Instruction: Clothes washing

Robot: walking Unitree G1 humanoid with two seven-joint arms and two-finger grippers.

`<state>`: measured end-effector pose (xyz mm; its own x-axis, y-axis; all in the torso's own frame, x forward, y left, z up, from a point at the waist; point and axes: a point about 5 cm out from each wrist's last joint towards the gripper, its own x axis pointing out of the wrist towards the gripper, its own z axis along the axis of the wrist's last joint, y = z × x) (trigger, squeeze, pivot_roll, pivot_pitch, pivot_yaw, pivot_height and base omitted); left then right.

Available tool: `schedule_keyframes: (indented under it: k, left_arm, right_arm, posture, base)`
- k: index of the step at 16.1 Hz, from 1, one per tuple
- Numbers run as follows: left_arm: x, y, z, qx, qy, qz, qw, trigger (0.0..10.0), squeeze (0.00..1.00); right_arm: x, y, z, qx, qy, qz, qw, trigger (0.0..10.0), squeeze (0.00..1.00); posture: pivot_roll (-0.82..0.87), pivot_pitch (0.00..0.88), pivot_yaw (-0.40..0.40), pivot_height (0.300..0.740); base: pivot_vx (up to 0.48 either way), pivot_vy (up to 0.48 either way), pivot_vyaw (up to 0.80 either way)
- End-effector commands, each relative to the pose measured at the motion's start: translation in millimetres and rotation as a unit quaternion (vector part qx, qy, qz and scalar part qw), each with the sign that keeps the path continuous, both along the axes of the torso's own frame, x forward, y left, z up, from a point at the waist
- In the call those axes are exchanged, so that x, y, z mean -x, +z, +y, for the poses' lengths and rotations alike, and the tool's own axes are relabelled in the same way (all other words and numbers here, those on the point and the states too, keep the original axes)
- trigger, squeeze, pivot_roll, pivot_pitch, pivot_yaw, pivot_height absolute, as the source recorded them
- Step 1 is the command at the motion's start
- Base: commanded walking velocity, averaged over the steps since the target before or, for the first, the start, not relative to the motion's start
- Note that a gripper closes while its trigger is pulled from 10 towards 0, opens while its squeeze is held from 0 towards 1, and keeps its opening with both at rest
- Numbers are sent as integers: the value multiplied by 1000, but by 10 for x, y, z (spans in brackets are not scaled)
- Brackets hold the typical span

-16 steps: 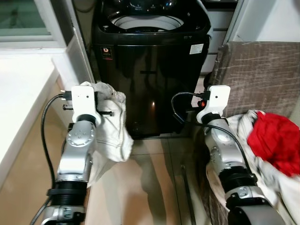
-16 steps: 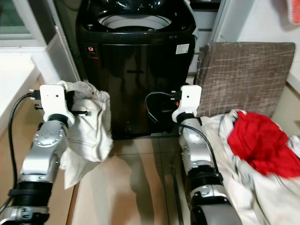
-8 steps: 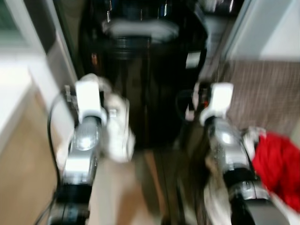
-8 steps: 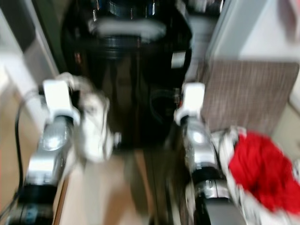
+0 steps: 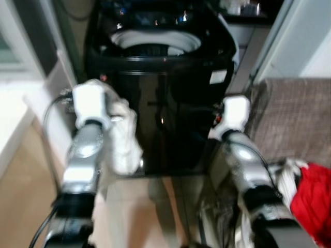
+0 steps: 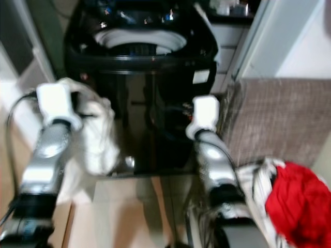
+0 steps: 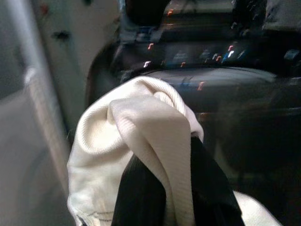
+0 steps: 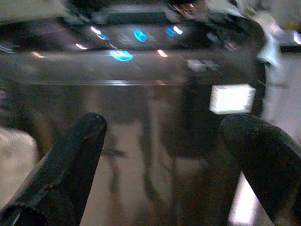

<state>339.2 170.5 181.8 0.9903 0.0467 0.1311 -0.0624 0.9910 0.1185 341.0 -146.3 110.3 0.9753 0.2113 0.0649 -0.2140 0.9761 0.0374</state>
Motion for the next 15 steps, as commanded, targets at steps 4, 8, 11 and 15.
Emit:
schedule_keyframes:
  k: [4,8,11,15]
  left_arm:
    - [-166,1201,167,-86,-37,-148,984,10000,0]
    - [-338,2214,144,-172,-76,-224,956,10000,0]
    - [-376,2941,-191,-252,-104,-266,924,10000,0]
    - [-436,3023,-415,-351,-62,-253,899,10000,0]
  right_arm:
    - [163,138,165,-40,73,-49,995,10000,0]
    - [406,466,39,-29,114,-135,984,10000,0]
    - [511,835,-82,-30,56,-223,973,10000,0]
    - [729,921,-15,-43,74,-232,969,10000,0]
  posture:
    - [-29,0,-6,740]
    - [-78,0,41,740]
    - [-142,0,103,740]
    - [-218,0,155,740]
  base:
    - [480,0,0]
    - [480,0,0]
    - [480,0,0]
    - [480,0,0]
